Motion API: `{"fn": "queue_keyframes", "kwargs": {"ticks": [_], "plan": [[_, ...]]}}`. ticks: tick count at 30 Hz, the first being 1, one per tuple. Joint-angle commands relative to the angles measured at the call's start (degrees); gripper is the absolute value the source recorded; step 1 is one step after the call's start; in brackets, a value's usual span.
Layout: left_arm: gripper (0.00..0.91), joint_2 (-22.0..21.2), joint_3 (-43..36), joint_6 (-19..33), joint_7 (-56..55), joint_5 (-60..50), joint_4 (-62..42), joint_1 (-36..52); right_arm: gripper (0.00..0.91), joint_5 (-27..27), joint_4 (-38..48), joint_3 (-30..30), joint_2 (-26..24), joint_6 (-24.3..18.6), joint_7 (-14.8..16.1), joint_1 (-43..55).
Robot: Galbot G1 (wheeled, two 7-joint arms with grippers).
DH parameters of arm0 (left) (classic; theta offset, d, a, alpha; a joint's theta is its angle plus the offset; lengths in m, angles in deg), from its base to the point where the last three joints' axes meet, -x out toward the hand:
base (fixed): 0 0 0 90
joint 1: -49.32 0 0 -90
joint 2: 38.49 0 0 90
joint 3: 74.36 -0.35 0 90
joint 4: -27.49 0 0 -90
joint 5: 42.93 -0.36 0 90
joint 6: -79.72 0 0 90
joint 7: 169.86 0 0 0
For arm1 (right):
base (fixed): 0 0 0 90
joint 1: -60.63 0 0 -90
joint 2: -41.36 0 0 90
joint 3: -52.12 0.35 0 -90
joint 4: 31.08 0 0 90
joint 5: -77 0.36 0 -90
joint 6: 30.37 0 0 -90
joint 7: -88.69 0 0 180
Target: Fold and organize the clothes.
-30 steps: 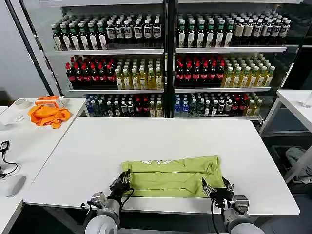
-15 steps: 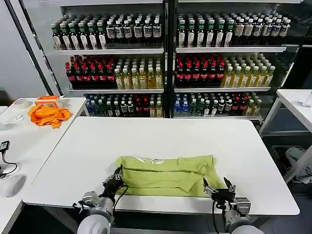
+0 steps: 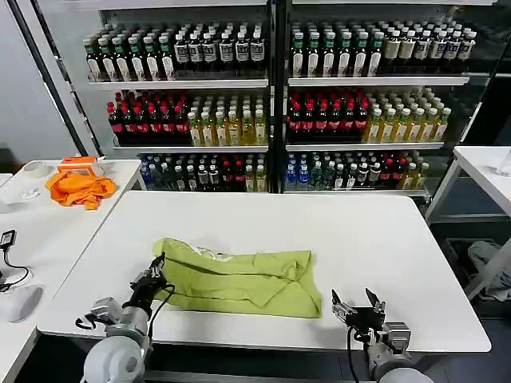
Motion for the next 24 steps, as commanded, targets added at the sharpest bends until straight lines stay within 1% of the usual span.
{"fn": "queue_keyframes", "kwargs": {"ticks": [1, 6, 10, 14, 19, 24], "plan": [[0.010, -0.67, -1.19, -4.27, 0.19, 22.24, 4.63, 2.53, 0.907, -0.13, -0.14, 0.00, 0.04, -0.03, 0.01, -0.01], [0.010, -4.75, -4.84, -4.73, -0.50, 29.42, 4.27, 5.86, 0.907, -0.39, -0.36, -0.12, 0.31, -0.10, 0.05, -0.18], [0.010, -6.85, -7.55, -4.39, -0.90, 30.94, 3.50, 7.49, 0.907, -0.51, -0.31, -0.02, 0.76, -0.37, 0.13, -0.15], [0.010, -9.57, -11.94, -3.60, -1.22, 30.35, 2.25, 8.94, 0.907, -0.47, -0.03, 0.03, 0.96, -0.82, 0.28, 0.00], [0.010, -13.29, -17.39, -3.12, -1.57, 26.85, -0.98, 10.31, 0.907, -0.20, 0.08, 0.23, 0.92, -1.28, 0.33, 0.38], [0.010, -15.95, -21.05, -2.59, -1.59, 24.11, -3.85, 11.17, 0.907, 0.64, 0.11, 0.70, 0.38, -1.36, 0.25, 1.00]]}}
